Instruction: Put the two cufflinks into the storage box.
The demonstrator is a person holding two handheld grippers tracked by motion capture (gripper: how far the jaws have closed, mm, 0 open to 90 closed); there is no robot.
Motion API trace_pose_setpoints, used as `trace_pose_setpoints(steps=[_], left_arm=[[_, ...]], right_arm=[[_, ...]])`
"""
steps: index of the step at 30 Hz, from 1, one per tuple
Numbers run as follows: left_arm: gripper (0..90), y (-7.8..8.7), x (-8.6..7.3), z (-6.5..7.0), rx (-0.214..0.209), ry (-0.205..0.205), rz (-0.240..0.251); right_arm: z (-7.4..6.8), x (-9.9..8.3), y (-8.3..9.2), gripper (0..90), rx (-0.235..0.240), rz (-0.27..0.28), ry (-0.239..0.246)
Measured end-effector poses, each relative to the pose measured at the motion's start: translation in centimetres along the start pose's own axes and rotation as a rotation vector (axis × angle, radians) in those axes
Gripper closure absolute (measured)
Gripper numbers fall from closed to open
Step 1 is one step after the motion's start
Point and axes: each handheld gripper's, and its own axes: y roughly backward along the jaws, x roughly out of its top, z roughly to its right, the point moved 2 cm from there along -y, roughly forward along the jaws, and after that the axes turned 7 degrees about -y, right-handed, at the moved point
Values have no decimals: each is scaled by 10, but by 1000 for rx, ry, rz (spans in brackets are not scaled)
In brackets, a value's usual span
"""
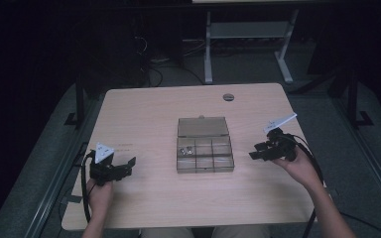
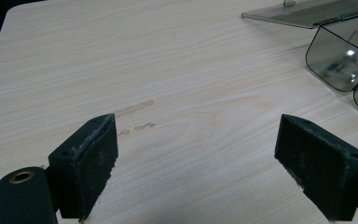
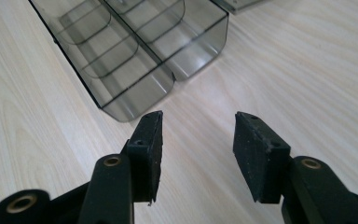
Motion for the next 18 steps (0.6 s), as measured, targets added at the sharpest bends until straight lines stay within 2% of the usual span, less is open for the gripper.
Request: trace_pose_setpoints(steps=[18], left_arm=[[129, -1, 0, 2, 1, -13, -8]], right_arm=[[20, -47, 22, 511, -24, 33, -81]])
